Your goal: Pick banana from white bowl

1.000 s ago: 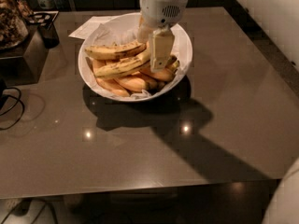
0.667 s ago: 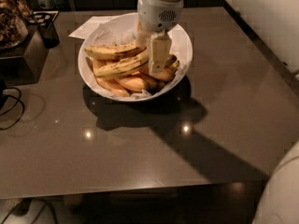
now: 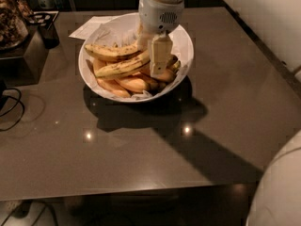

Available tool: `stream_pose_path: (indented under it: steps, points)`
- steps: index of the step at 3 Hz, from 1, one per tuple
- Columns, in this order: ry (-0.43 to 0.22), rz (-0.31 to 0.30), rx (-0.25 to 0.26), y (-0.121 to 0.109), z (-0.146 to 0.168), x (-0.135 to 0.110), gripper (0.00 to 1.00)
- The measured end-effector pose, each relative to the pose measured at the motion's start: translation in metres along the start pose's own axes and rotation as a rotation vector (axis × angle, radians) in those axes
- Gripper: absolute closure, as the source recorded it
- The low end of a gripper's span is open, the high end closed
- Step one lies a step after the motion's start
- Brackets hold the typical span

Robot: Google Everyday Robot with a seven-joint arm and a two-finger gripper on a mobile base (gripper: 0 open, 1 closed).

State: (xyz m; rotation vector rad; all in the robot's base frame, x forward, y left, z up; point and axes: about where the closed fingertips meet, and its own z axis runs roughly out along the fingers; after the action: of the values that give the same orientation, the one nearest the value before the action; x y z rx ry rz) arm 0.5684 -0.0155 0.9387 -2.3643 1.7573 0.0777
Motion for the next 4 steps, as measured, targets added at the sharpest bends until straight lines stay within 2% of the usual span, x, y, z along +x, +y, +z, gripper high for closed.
stream_pose_path:
  steps: [2,3,4]
  points:
    - [-0.004,0.021,-0.024,0.0038,0.0083,0.0043,0.37]
    - [-0.008,0.03,-0.03,0.0045,0.0083,0.0046,0.55]
    - [-0.008,0.03,-0.03,0.0044,0.0081,0.0046,0.78]
